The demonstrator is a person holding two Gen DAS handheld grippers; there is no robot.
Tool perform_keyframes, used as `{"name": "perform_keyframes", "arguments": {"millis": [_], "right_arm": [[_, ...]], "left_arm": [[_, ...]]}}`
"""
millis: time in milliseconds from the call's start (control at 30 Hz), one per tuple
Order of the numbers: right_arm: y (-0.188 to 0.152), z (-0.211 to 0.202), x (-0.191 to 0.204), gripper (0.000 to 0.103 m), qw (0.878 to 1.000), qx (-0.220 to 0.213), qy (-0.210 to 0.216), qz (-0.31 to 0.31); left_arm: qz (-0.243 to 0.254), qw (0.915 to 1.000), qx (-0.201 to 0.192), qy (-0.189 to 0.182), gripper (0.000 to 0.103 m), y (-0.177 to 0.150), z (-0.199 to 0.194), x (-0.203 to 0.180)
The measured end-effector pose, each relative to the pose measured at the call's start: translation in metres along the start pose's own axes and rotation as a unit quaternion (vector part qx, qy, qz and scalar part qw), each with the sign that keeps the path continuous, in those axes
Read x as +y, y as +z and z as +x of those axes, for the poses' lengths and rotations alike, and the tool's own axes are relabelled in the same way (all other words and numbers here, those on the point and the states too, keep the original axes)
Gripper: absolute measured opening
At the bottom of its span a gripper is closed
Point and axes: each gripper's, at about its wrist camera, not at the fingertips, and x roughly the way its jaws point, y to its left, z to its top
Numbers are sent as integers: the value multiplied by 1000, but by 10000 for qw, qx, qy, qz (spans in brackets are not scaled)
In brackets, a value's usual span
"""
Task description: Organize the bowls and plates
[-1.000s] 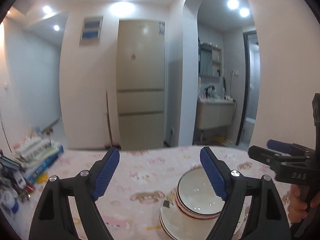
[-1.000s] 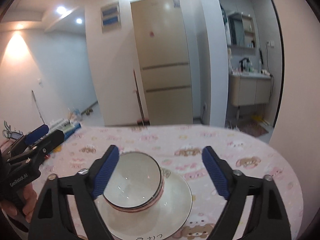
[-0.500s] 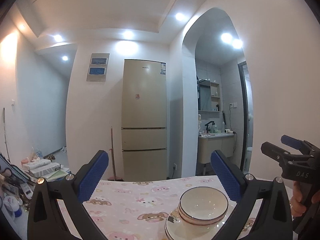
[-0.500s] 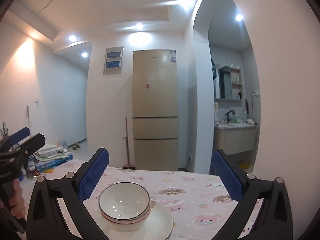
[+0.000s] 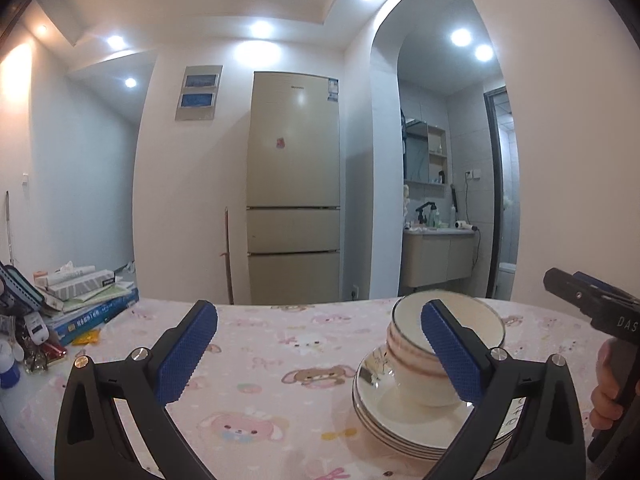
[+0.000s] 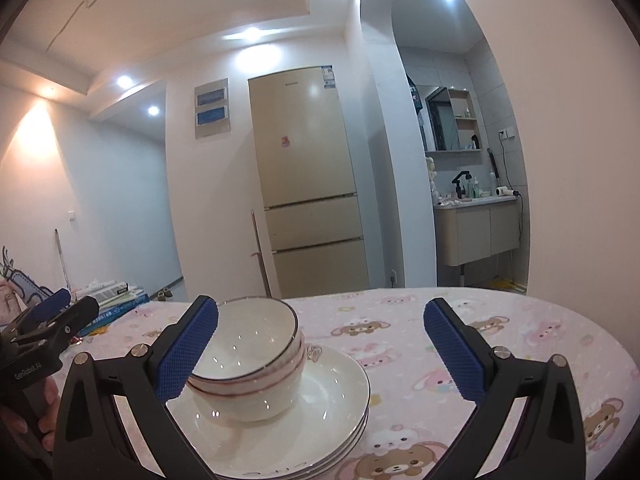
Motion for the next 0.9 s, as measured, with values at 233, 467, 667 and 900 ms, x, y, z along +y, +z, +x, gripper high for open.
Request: {"name": "perform_keyframes", "arguments": {"millis": [233, 467, 667, 900], "right_arm": [[-16, -3, 15, 103, 9984, -68, -157, -540], [-22, 6, 24, 103, 9969, 233, -145, -740], [-28, 14, 22, 103, 9951, 595, -136, -781], [-30, 21, 16, 103, 9939, 832, -144, -707]], "left_arm": [[-78, 9998, 150, -117, 103, -12, -2, -5], [-108, 9992, 384, -34, 103, -11, 8, -7], [-115, 9961, 855, 197, 103, -18, 27, -5], [65, 9953, 970, -27, 103, -21, 32, -13]]}}
